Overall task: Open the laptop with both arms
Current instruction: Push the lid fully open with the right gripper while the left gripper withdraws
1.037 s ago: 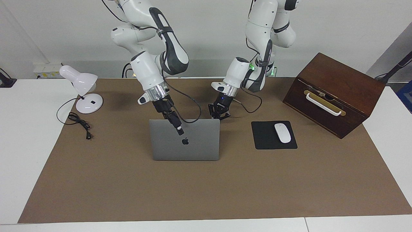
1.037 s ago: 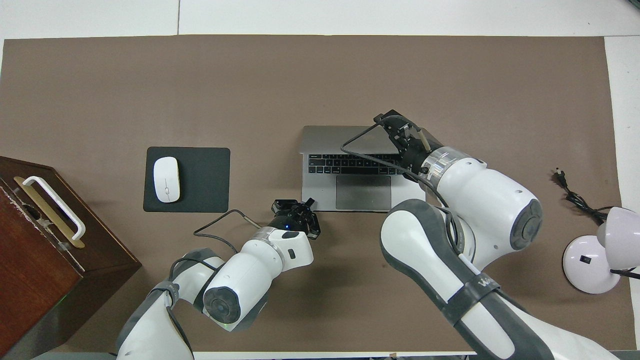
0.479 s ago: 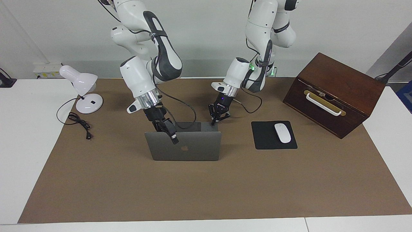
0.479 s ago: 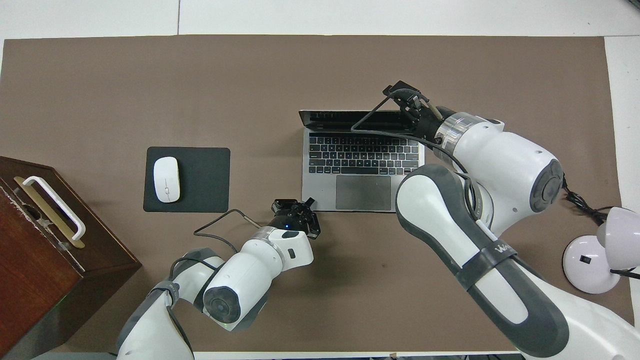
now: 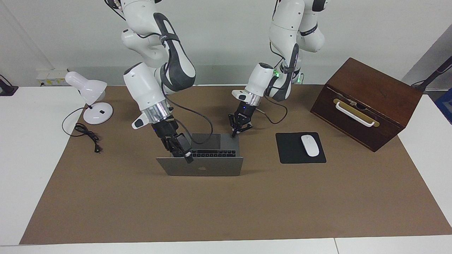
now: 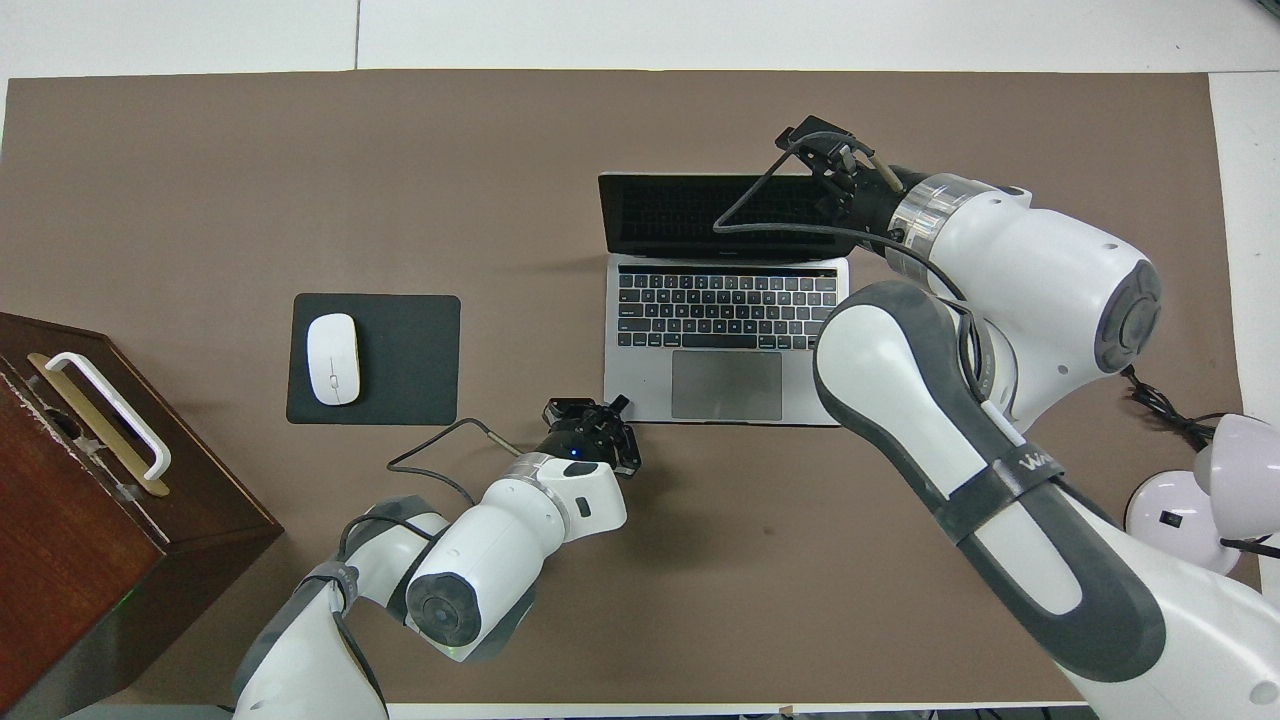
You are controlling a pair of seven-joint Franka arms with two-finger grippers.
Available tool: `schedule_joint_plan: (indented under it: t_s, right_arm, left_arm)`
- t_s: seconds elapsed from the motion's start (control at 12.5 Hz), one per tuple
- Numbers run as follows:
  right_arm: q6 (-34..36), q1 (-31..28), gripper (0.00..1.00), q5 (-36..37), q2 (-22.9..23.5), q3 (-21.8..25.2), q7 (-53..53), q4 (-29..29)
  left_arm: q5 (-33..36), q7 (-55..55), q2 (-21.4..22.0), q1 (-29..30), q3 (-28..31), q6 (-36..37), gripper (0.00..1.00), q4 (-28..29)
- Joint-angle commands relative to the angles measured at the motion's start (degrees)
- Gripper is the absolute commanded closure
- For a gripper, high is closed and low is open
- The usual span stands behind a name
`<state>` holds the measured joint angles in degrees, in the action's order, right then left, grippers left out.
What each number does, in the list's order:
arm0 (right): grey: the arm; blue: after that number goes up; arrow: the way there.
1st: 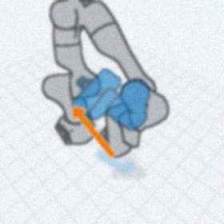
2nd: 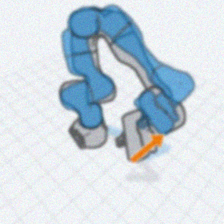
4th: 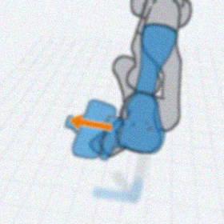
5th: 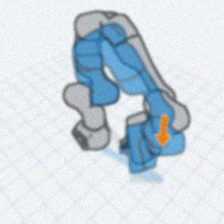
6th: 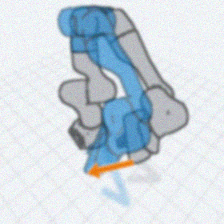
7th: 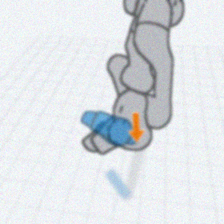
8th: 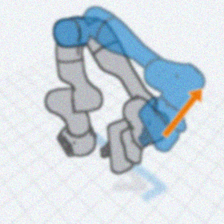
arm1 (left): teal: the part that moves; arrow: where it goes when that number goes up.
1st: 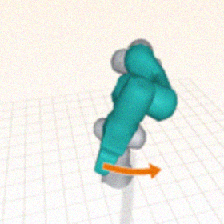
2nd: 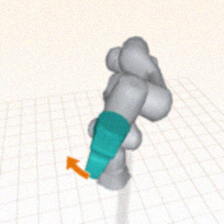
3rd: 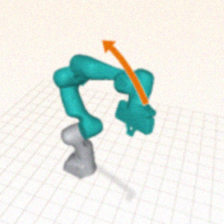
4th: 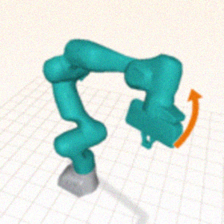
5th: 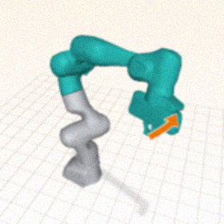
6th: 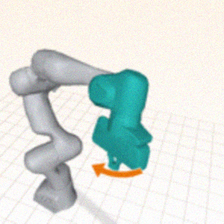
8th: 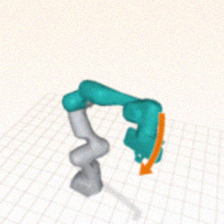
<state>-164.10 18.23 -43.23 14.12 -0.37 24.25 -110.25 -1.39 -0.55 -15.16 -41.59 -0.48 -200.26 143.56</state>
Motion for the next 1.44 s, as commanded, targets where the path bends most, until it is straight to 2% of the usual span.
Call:
schedule_joint_plan:
  t_s: [0.0, 0.32, 0.56, 0.72, 0.8, 1.12, 1.36]
  right_arm:
    - [4.55, 0.14, 0.01, 1.05, 0.04, -0.34, 1.22, 0.84]
    - [14.84, 1.37, 0.01, 1.48, -8.04, -0.16, 15.55, -2.33]
    - [16.01, 0.94, 0.0, 3.4, -9.55, -0.07, 16.89, -1.2]
    - [16.53, -1.16, 0.0, 18.54, -8.32, -0.07, 14.62, 1.87]
    - [18.54, -3.61, 0.0, 23.84, -7.97, -0.16, 13.04, 3.01]
    - [33.72, -8.89, 0.0, 26.0, -10.42, 0.28, -3.56, 4.96]
    - [45.59, -12.15, 0.0, 35.02, -13.93, 0.63, -9.12, 5.05]
  left_arm:
    - [0.77, 1.08, -3.64, 0.63, 0.56, -0.57, 1.0, -1.44]
    - [0.6, 1.08, -3.64, 0.63, 0.56, -0.57, 1.0, -1.44]
    - [0.07, 0.46, -2.68, 1.68, 0.56, -0.48, 1.0, -1.97]
    - [0.07, 0.55, -1.19, 3.6, 0.39, 0.04, 1.0, -2.05]
    - [0.07, 0.46, -0.05, 4.14, 0.39, 1.35, 1.0, -2.05]
    - [0.16, 0.55, 8.99, 6.34, 0.56, 22.49, 1.0, -6.26]
    - [0.16, 0.64, 14.71, 8.1, 0.65, 34.02, 1.0, -7.5]
